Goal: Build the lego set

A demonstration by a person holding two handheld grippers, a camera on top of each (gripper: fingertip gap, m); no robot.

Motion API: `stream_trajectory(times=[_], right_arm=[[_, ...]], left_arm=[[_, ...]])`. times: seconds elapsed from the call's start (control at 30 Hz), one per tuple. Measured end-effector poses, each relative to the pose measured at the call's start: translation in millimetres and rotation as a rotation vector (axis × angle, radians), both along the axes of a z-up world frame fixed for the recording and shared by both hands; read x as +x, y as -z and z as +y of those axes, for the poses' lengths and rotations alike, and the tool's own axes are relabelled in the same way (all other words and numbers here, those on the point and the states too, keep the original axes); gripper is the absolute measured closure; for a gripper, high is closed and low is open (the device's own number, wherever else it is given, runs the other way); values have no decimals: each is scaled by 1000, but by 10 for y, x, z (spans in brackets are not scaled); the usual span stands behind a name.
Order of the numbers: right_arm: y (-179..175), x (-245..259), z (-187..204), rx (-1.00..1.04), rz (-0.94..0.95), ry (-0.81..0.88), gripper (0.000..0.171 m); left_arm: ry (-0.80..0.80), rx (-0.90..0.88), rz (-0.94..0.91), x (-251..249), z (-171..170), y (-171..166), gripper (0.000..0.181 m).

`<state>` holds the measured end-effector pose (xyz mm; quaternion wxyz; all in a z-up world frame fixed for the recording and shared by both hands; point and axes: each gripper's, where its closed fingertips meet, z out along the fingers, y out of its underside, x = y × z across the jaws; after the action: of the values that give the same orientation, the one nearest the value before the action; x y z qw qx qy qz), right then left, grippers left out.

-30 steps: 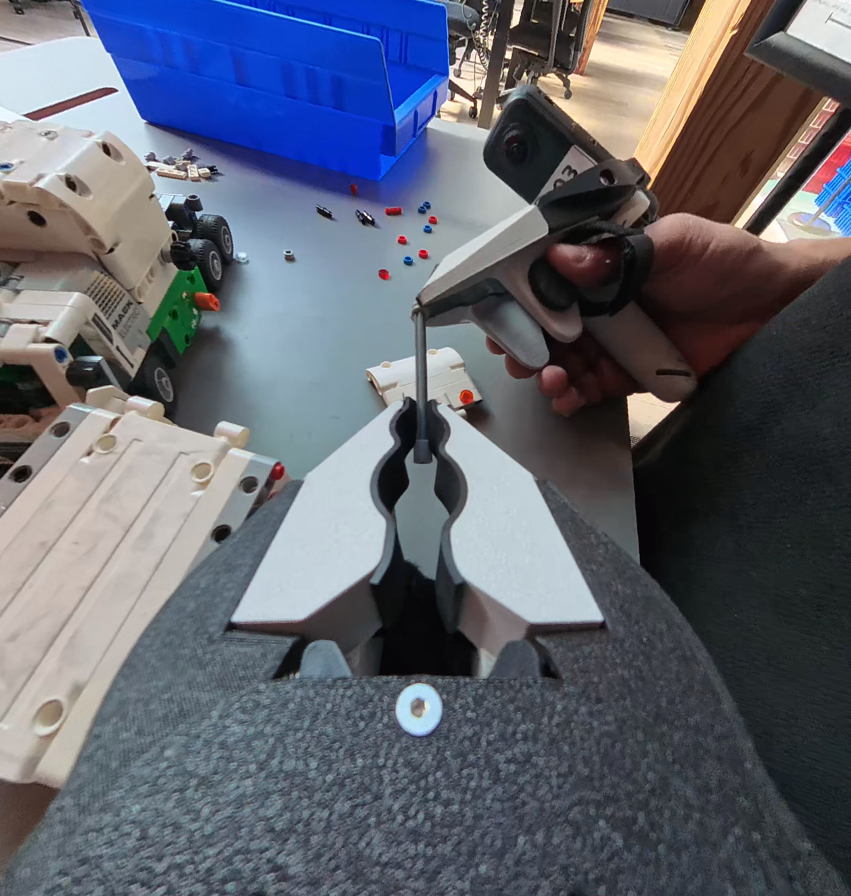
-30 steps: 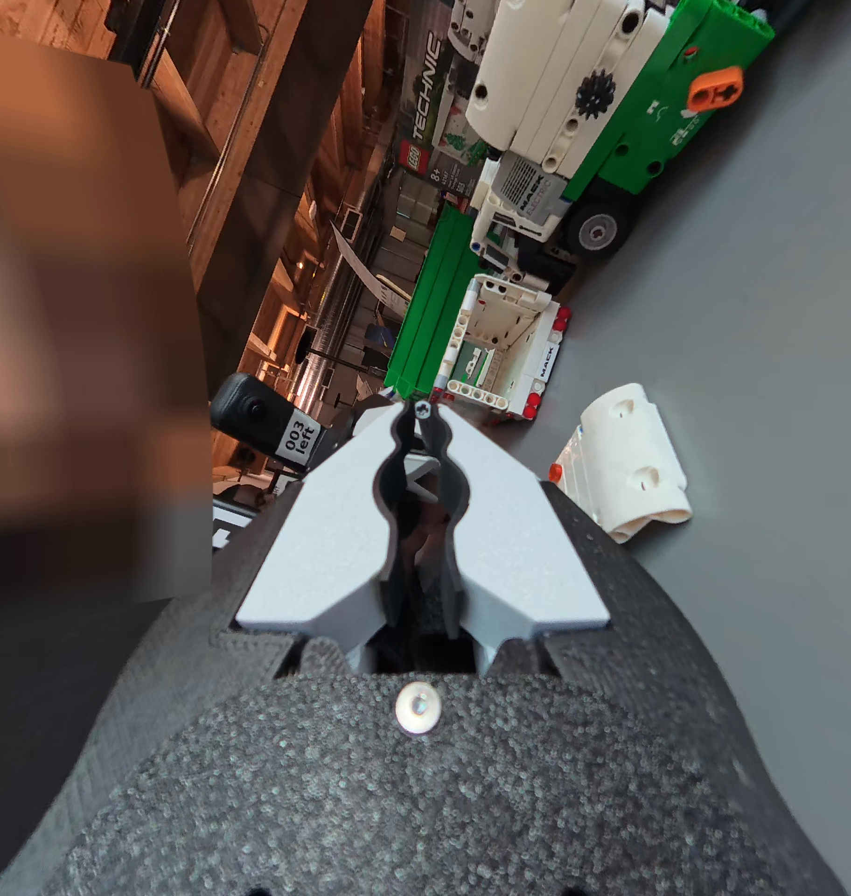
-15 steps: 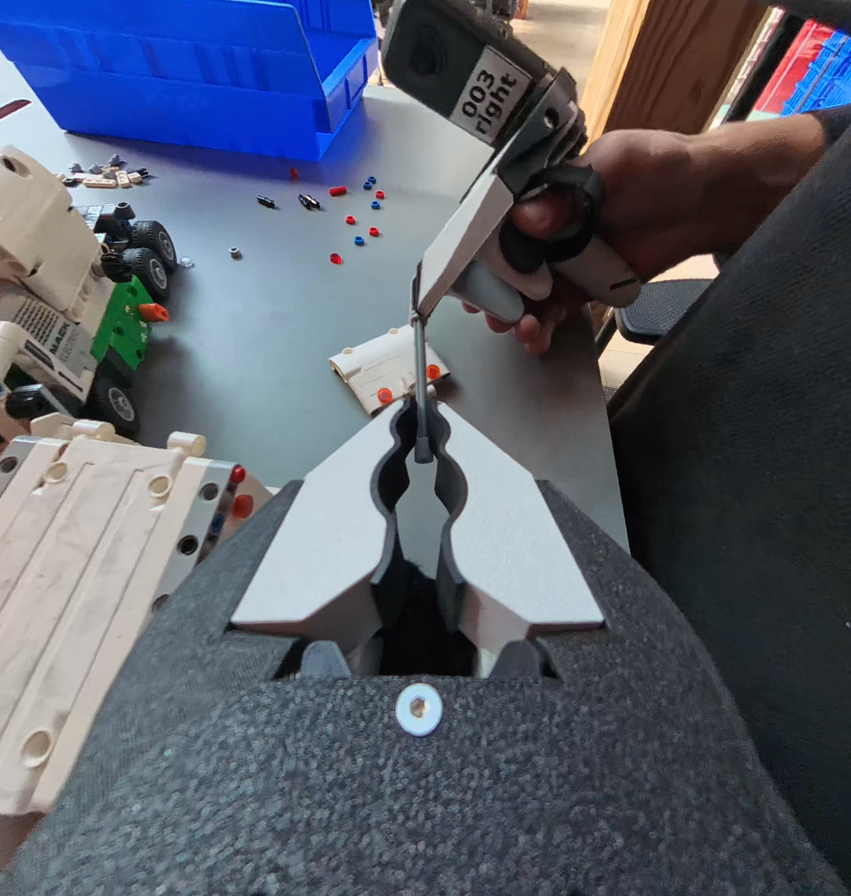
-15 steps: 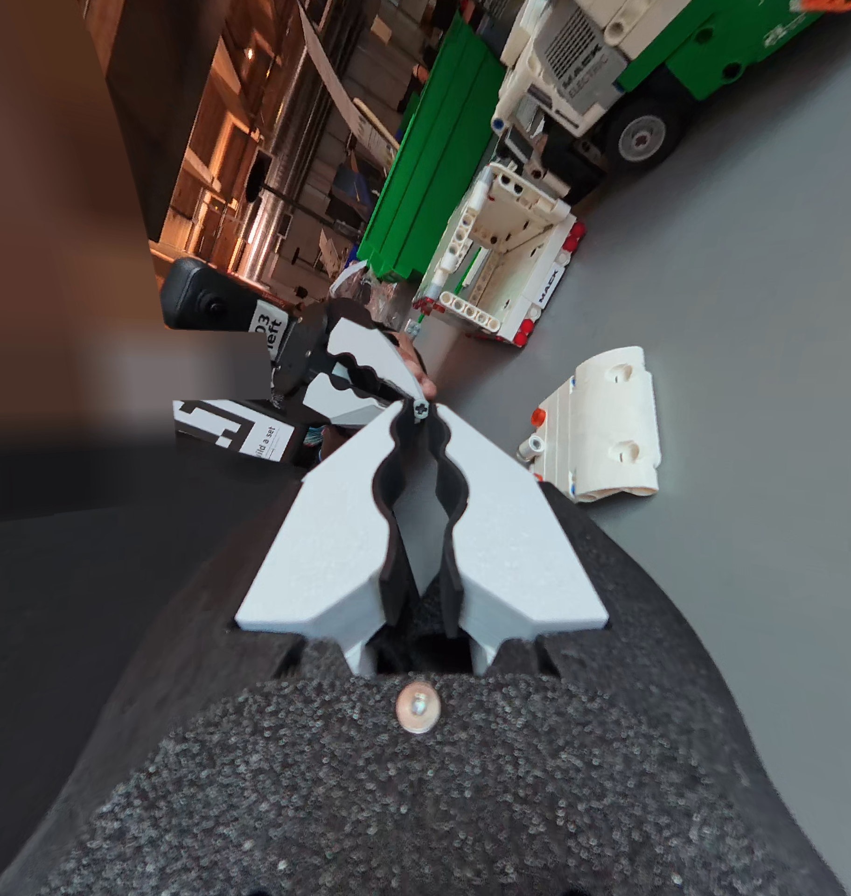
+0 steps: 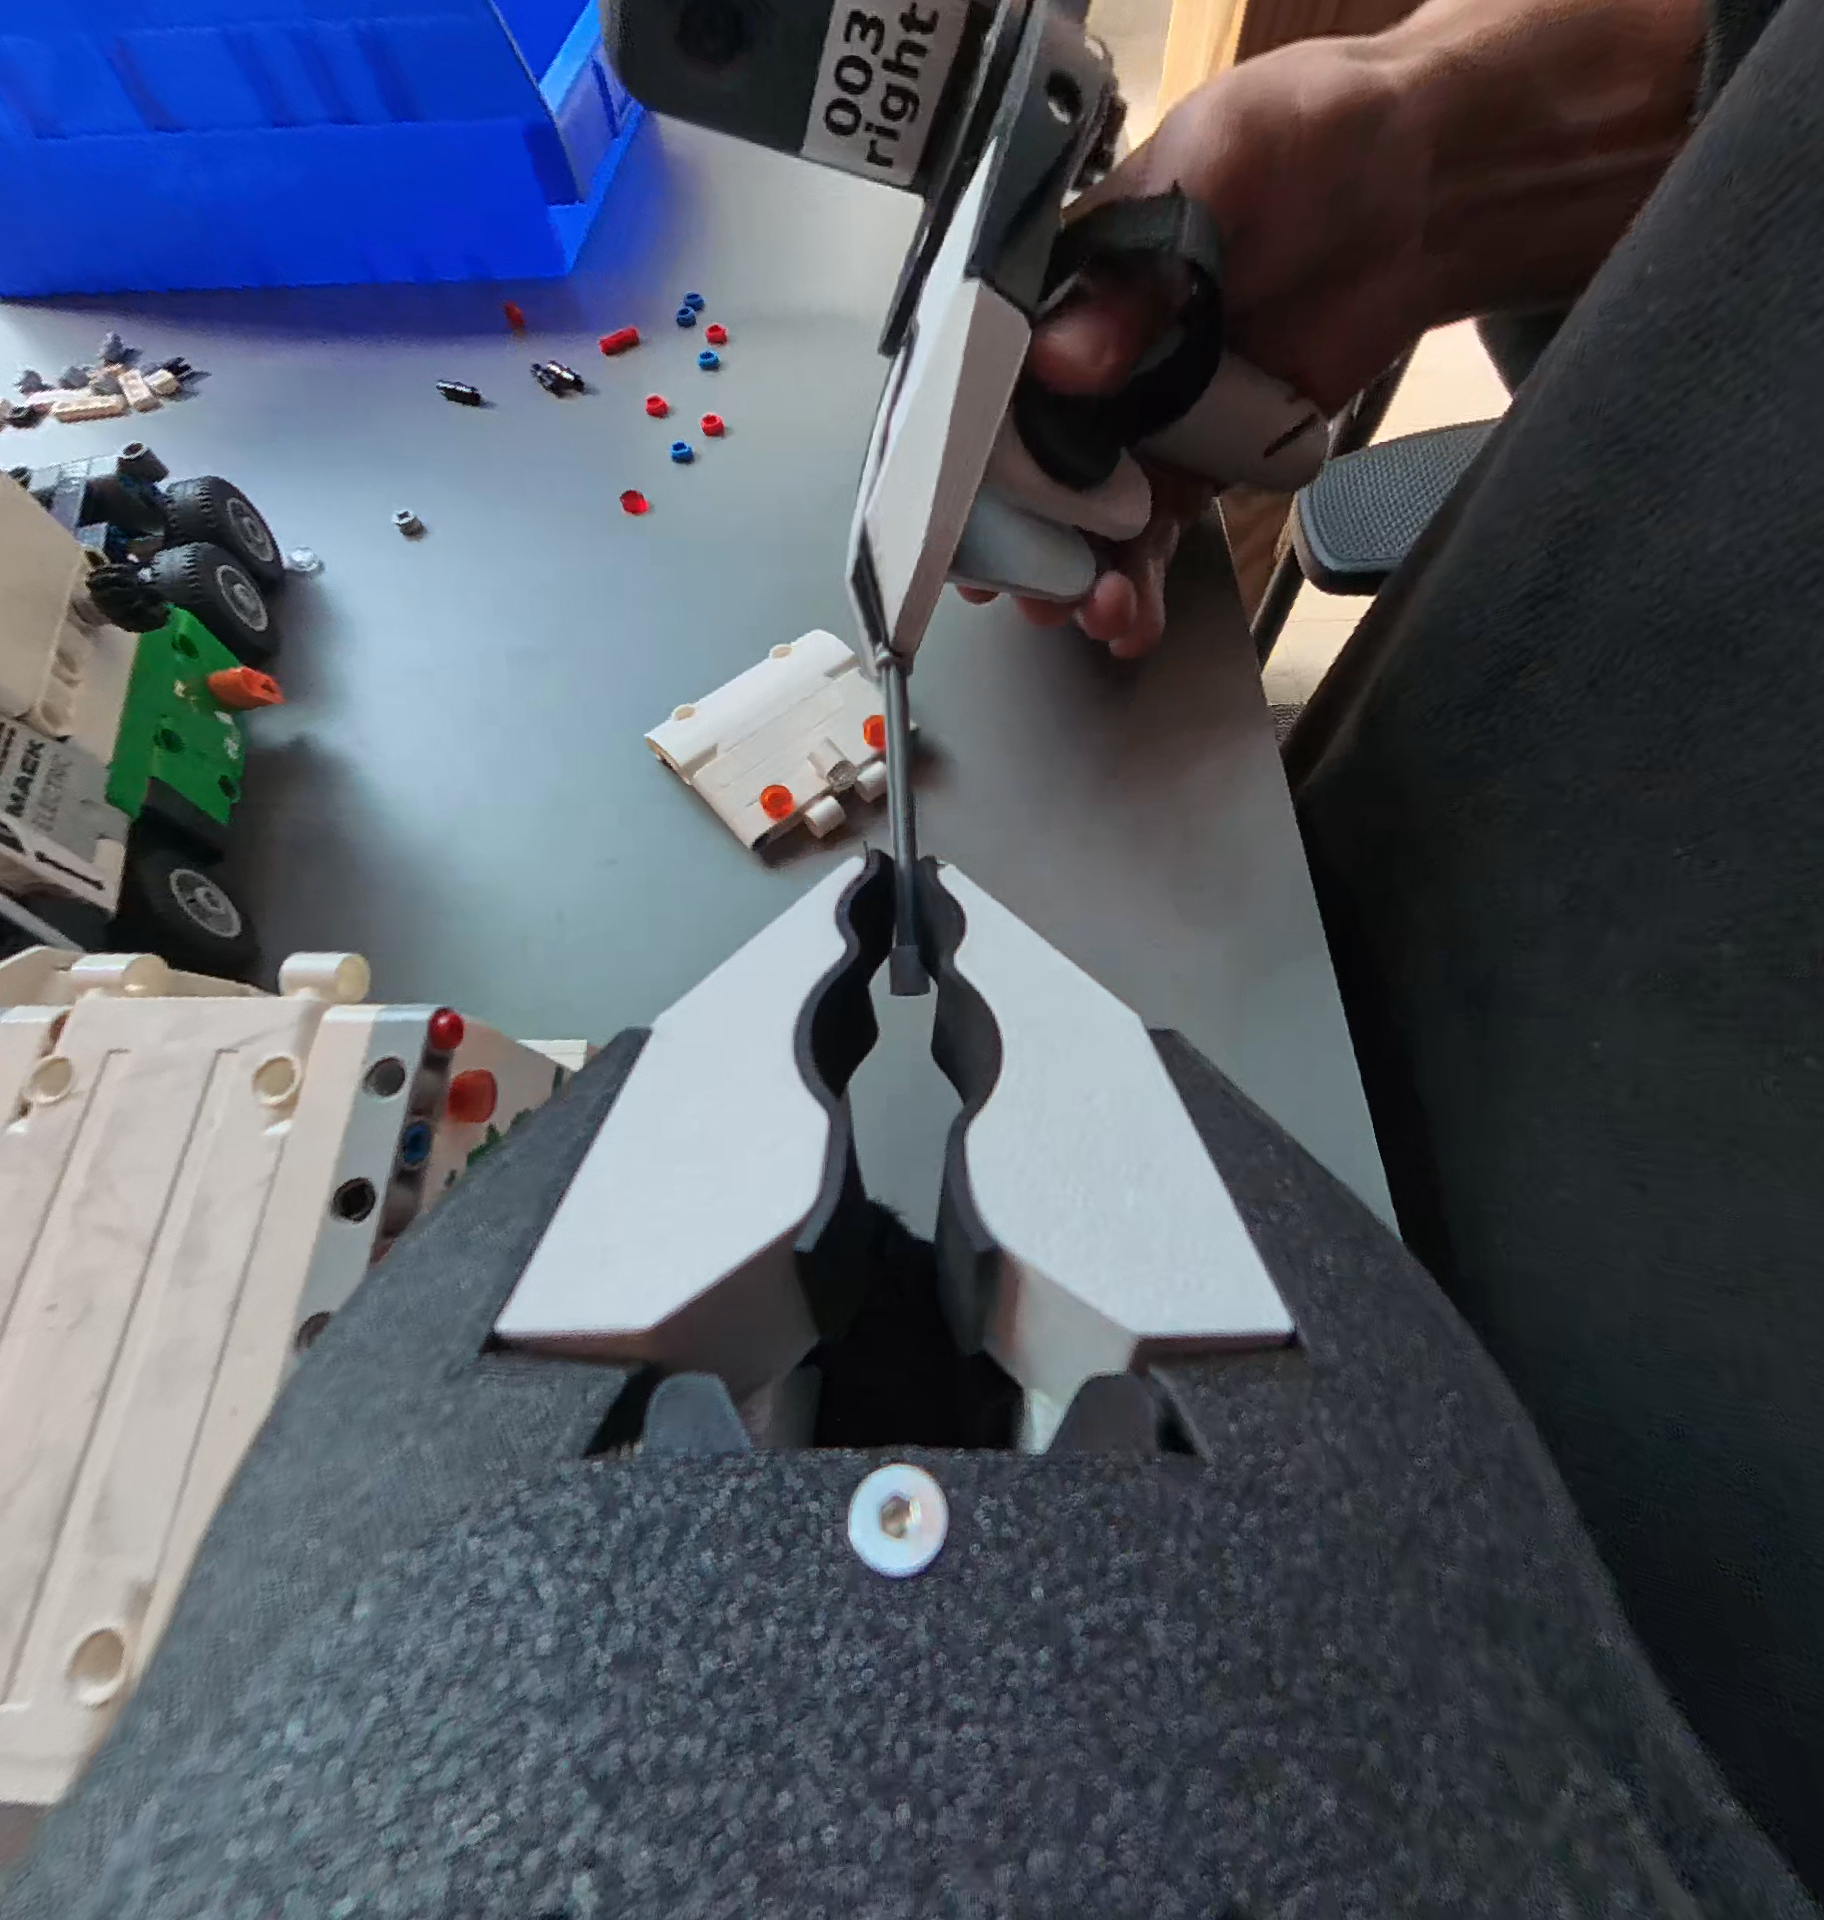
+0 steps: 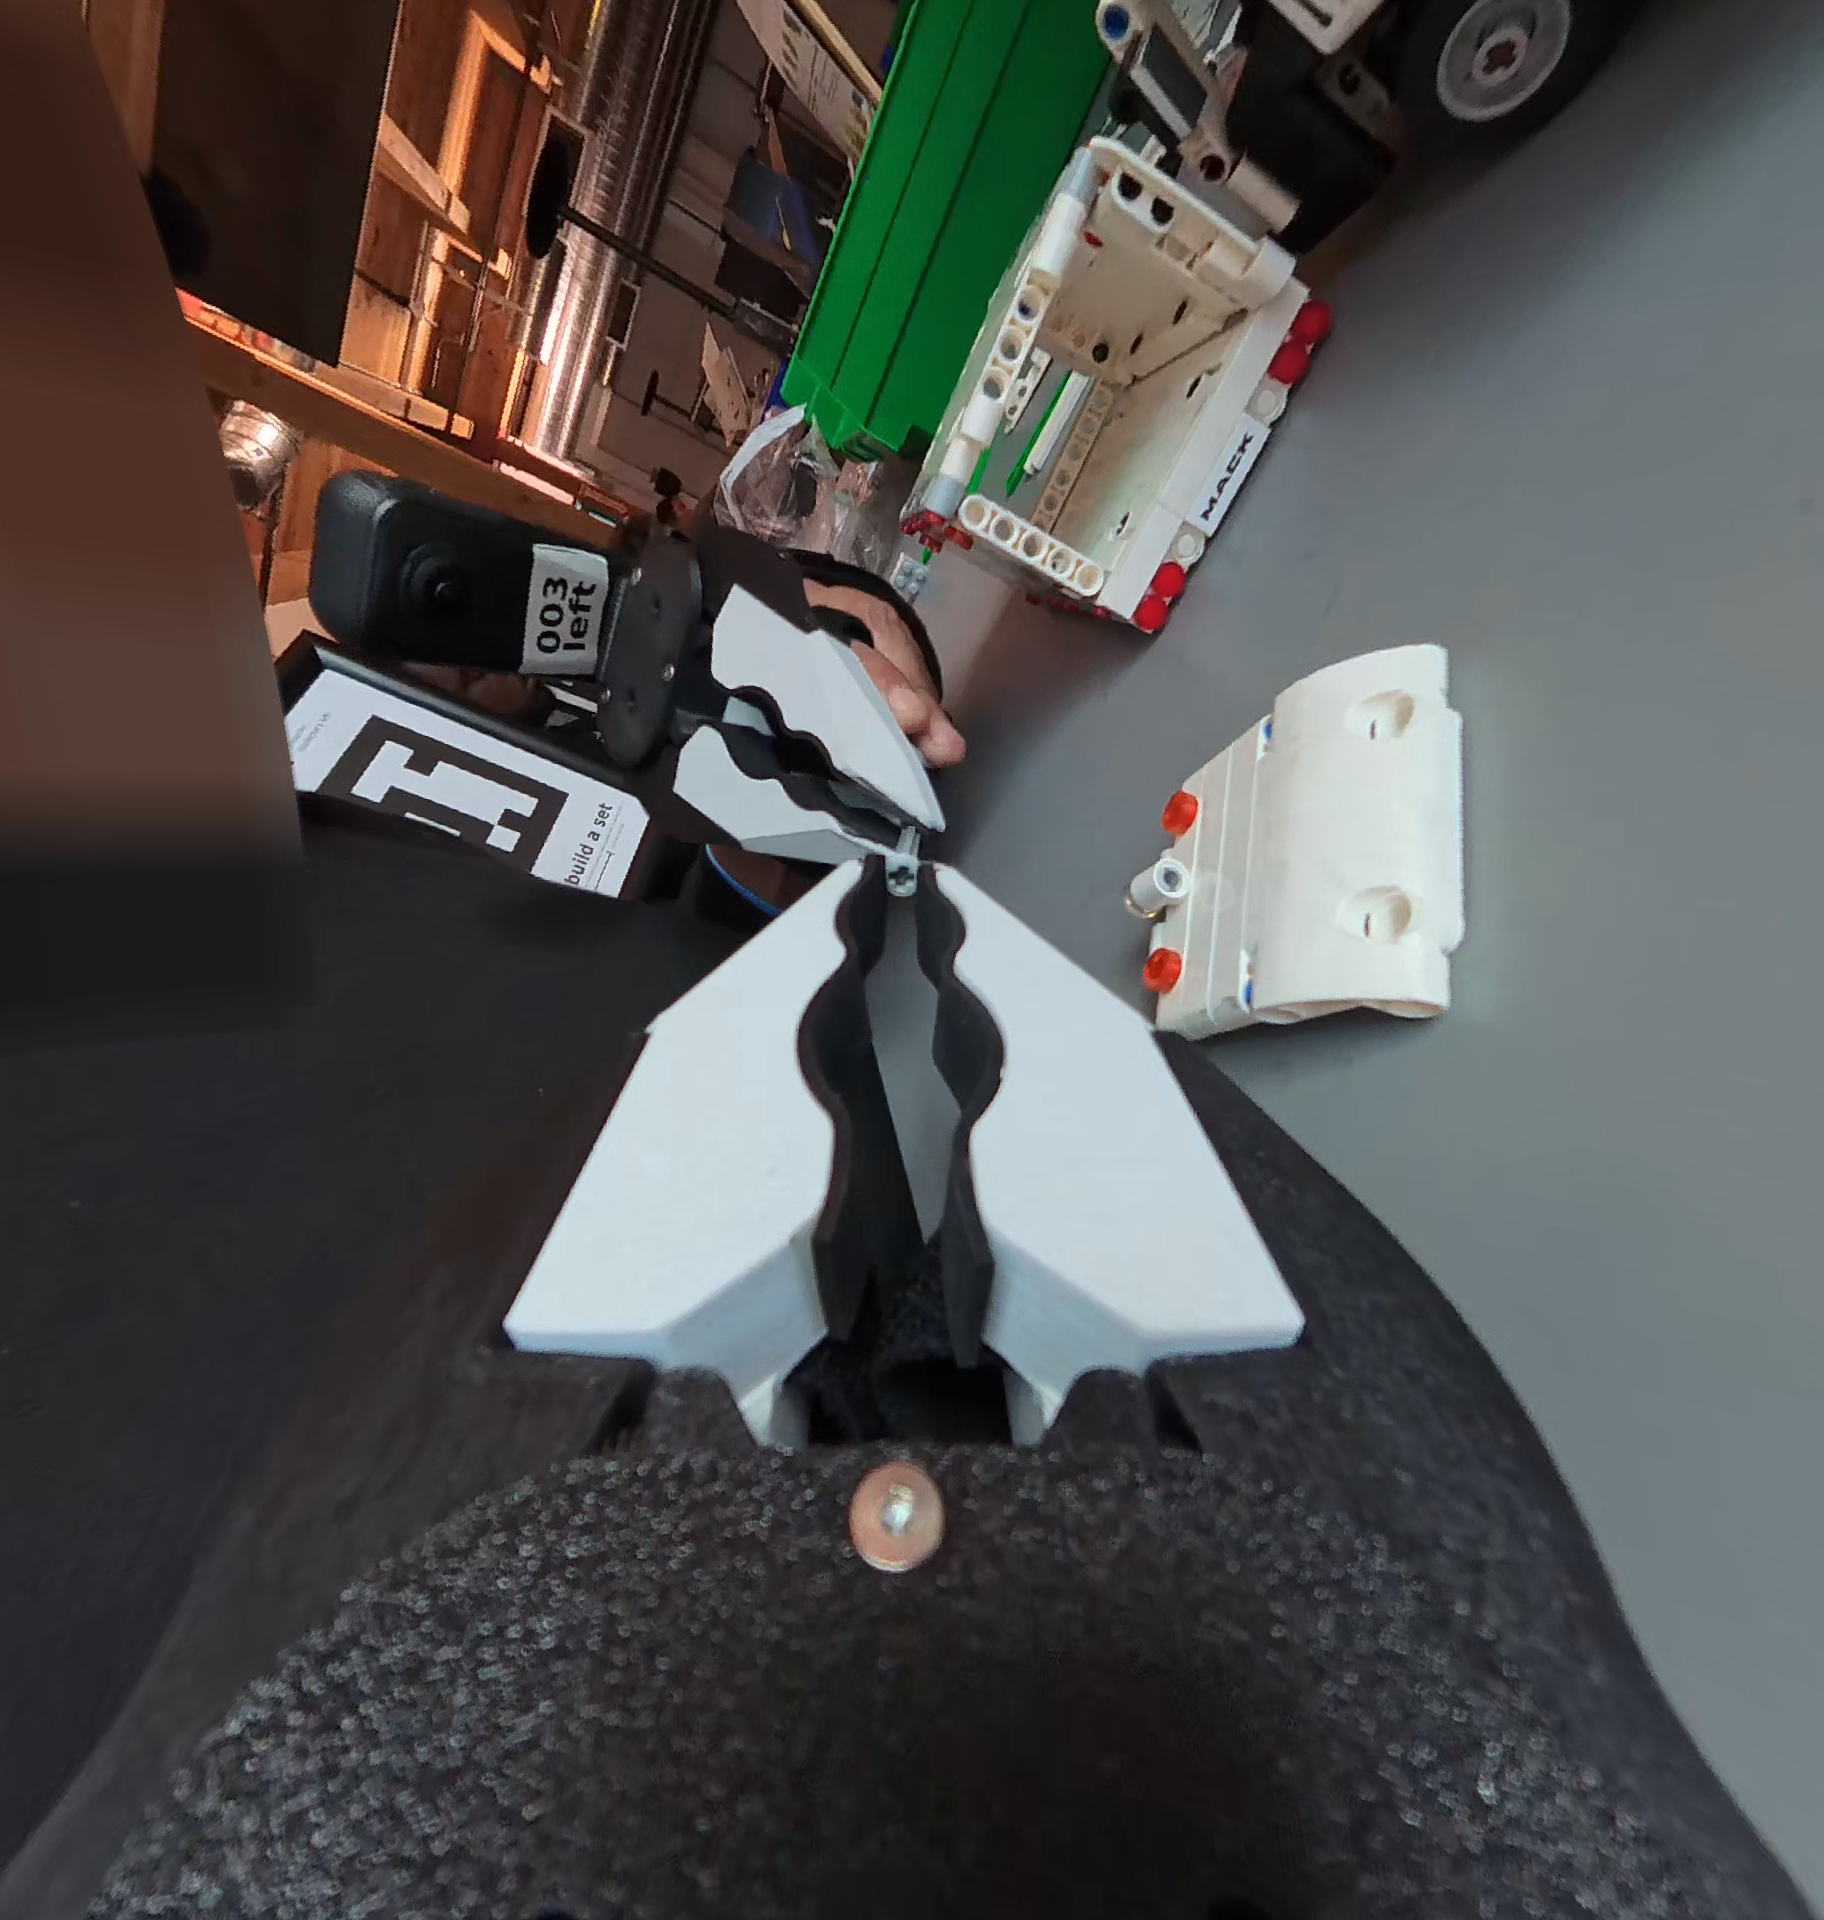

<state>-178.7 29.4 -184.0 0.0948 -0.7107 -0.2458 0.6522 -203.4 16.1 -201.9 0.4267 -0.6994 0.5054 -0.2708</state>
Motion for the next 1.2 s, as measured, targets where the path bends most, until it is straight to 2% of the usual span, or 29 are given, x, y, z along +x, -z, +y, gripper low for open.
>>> stream_trajectory(times=[0.3,0.7,0.9,1.03,1.2], right_arm=[[105,-22,-41,27,-68,-36,167],[88,-22,-84,-34,-48,-73,167],[106,-46,-184,-26,-61,-137,167],[193,-27,-181,-6,-125,-146,167],[178,-32,-175,-1,-116,-144,167]], left_arm=[[53,-4,23,-43,-10,34,179],[68,13,38,-30,-34,47,179],[101,34,145,0,-73,200,179],[110,32,106,-6,-81,141,180],[120,23,92,-4,-94,126,180]])
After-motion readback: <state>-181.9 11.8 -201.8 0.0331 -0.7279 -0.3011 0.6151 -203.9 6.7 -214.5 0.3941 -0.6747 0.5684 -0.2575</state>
